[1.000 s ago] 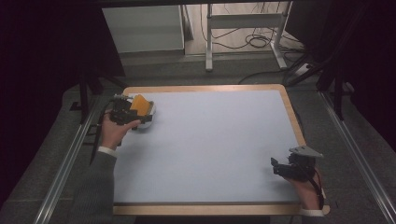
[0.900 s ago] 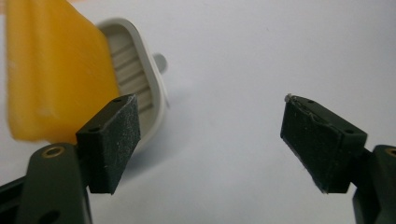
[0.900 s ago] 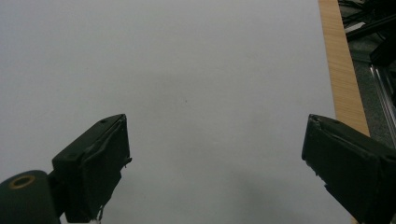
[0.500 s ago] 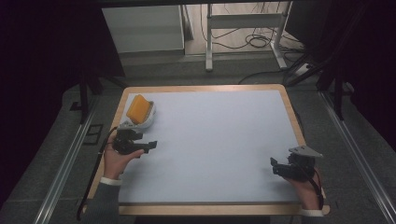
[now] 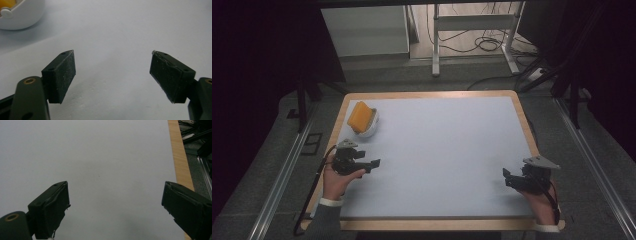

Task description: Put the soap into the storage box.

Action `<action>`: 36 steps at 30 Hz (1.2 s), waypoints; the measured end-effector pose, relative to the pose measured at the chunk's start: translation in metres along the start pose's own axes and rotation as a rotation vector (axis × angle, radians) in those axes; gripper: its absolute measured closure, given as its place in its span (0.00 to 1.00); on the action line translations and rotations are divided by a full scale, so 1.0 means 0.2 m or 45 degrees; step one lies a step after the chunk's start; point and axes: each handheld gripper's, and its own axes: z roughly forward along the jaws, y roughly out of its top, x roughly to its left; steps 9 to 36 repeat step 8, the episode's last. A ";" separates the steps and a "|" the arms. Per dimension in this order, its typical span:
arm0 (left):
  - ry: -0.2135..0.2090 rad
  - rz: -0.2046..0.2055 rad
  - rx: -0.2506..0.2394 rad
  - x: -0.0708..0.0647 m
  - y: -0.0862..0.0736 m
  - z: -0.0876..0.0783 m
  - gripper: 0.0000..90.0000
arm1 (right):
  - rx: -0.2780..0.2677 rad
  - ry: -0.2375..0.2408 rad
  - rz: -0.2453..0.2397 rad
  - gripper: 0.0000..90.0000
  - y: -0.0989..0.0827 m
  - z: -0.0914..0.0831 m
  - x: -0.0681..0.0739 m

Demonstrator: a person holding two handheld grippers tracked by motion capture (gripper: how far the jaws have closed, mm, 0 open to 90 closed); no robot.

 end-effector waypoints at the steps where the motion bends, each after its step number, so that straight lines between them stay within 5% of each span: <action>1: 0.001 0.009 0.000 0.00 0.00 0.00 0.23 | 0.001 0.001 -0.003 0.09 0.00 0.00 0.01; 36: 0.013 0.010 0.001 0.00 0.00 0.01 0.23 | -0.006 0.015 -0.026 0.09 0.00 0.01 0.03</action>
